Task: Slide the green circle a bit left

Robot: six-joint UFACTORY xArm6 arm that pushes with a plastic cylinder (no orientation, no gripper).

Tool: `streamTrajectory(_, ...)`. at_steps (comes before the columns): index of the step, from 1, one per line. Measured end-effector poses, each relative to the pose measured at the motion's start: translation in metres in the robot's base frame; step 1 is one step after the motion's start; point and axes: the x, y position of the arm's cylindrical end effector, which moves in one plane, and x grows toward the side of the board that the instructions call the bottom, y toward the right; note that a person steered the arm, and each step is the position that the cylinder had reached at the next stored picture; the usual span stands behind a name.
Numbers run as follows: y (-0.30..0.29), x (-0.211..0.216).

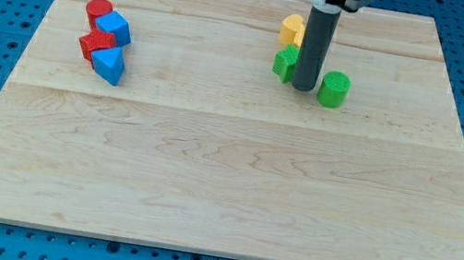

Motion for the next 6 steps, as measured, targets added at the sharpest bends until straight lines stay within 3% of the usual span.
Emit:
streamTrajectory(1,0.003,0.047)
streamTrajectory(3,0.122,0.042)
streamTrajectory(6,0.057,-0.019)
